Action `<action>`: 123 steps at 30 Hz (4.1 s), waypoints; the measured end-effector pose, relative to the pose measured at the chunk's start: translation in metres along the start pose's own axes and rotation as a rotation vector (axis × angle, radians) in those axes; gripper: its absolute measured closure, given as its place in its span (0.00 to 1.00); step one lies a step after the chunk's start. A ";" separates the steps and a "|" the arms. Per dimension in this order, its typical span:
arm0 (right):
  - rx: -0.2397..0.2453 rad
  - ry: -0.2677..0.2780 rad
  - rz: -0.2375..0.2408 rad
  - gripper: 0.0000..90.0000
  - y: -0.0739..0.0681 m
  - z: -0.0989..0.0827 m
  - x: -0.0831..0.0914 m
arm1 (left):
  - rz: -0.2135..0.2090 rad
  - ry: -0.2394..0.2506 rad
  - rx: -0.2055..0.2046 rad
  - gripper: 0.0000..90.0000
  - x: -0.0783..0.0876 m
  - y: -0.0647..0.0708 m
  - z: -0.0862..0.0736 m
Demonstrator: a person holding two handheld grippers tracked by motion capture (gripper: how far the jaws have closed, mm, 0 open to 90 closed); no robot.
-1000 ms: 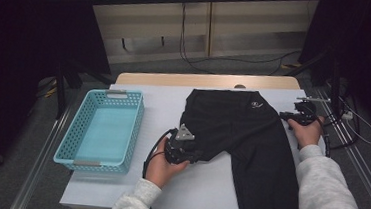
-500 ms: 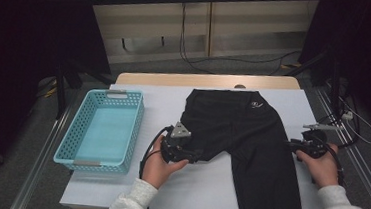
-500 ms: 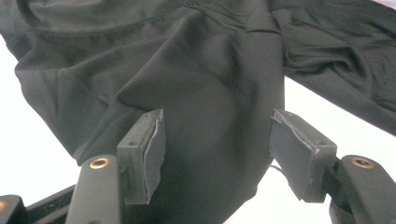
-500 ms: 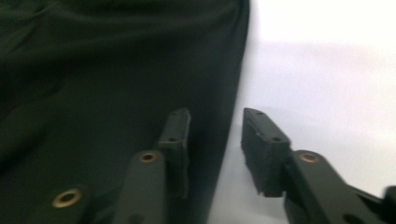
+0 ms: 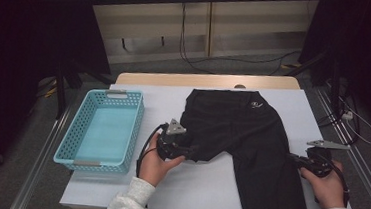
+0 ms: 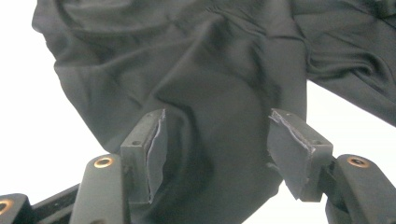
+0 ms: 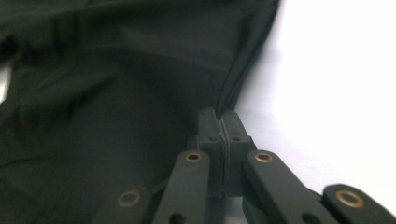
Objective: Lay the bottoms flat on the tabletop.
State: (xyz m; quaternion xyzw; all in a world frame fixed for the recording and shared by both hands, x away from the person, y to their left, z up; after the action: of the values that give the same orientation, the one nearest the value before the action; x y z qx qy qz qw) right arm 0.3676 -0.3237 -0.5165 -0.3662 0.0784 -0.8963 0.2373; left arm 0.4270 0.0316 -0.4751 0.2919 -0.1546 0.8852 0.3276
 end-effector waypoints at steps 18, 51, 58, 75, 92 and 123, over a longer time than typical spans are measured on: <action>0.166 0.067 0.067 0.43 -0.043 0.031 -0.010 | 0.004 0.010 0.061 0.22 0.014 -0.015 -0.003; 0.349 0.049 0.151 0.19 -0.115 0.030 -0.036 | -0.033 -0.114 -0.035 0.68 0.001 -0.015 -0.034; 0.346 0.050 0.172 0.19 -0.117 0.030 -0.038 | -0.071 -0.155 -0.016 0.89 -0.003 -0.008 -0.037; 0.381 0.040 0.237 0.21 -0.141 0.029 -0.048 | -0.137 0.043 0.074 0.99 0.030 0.003 0.007; 0.481 -0.036 0.313 0.53 -0.180 0.026 -0.090 | -0.001 0.055 0.107 0.99 0.010 -0.026 -0.001; 0.495 -0.102 0.368 1.00 -0.189 0.037 -0.132 | -0.086 -0.018 0.019 0.32 0.009 -0.010 -0.024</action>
State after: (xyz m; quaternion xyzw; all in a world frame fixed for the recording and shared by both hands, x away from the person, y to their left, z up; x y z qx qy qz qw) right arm 0.4057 -0.0929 -0.5122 -0.3214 -0.0891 -0.8108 0.4810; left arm 0.4179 0.0545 -0.4871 0.3094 -0.1364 0.8691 0.3609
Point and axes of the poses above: each handheld gripper's, and its own axes: x roughly backward along the jaws, z roughly out of its top, y roughly to its right, the point moved 8 cm from there along -x, roughly forward along the jaws, and after that the axes turned 12 degrees about z, right-handed, at the moved point
